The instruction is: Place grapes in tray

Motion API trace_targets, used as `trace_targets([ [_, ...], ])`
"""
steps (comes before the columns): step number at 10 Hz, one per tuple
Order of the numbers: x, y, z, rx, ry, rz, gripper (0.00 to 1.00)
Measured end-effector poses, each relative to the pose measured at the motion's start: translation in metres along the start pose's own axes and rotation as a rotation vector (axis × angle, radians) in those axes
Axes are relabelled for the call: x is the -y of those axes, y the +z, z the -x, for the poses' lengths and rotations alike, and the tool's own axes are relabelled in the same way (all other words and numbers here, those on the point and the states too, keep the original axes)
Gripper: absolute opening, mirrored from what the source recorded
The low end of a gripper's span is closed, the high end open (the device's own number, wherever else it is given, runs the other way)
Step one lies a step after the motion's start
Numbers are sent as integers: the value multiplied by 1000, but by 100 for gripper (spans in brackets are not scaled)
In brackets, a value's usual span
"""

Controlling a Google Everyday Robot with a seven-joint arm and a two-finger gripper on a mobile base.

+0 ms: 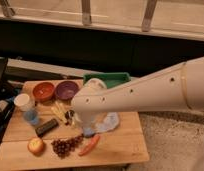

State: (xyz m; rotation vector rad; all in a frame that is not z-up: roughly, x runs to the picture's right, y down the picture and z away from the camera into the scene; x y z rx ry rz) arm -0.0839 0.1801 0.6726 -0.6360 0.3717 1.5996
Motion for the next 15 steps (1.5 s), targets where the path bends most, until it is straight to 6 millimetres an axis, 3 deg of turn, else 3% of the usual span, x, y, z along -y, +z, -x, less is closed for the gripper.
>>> trace_targets([
  [4, -37, 46, -5, -102, -50, 41, 66],
  [8, -53, 75, -18, -185, -66, 70, 66],
  [12, -54, 110, -20, -263, -41, 77, 66],
  [15, -39, 145, -19, -308, 39, 85, 64],
])
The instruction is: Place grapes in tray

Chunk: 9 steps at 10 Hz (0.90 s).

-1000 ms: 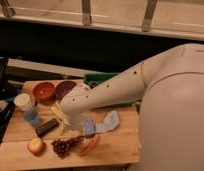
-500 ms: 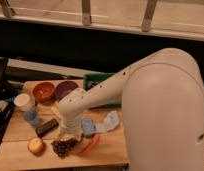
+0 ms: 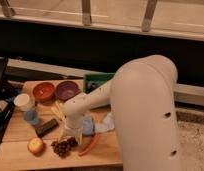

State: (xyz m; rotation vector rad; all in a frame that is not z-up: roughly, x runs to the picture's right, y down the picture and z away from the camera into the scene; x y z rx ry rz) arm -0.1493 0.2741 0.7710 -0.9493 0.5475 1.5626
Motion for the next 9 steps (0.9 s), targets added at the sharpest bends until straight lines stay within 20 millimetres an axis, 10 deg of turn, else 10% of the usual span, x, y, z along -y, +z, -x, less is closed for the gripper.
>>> trace_targets([
  [6, 9, 3, 2, -21, 19, 15, 6],
  [9, 11, -12, -2, 6, 17, 47, 0],
])
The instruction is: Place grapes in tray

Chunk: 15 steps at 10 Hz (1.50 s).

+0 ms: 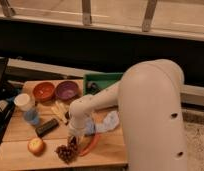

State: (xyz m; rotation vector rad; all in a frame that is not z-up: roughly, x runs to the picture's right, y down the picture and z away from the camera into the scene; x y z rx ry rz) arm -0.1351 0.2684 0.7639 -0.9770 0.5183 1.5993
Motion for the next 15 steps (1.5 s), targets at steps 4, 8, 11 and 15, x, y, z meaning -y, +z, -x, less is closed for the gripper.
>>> trace_targets([
  [4, -11, -62, 4, 111, -33, 41, 0],
  [8, -25, -173, 26, 303, -42, 55, 0],
  [11, -23, -224, 40, 397, -10, 57, 0],
  [15, -23, -224, 40, 397, -8, 56, 0],
])
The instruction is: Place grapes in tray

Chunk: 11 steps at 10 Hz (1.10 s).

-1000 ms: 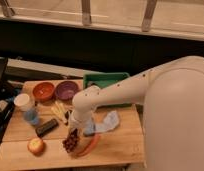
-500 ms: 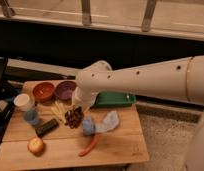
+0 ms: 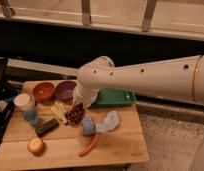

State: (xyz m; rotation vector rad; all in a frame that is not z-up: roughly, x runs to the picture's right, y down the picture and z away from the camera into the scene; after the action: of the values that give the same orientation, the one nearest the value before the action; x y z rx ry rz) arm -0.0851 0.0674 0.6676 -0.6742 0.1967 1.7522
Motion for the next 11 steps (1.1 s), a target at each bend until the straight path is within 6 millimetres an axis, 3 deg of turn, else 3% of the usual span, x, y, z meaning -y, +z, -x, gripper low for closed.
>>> trace_targets([
  [3, 7, -7, 15, 41, 32, -9, 0],
  [7, 36, -39, 90, 149, 100, -21, 0],
  [9, 64, -46, 128, 185, 177, -20, 0],
  [11, 84, -46, 143, 194, 233, -17, 0],
])
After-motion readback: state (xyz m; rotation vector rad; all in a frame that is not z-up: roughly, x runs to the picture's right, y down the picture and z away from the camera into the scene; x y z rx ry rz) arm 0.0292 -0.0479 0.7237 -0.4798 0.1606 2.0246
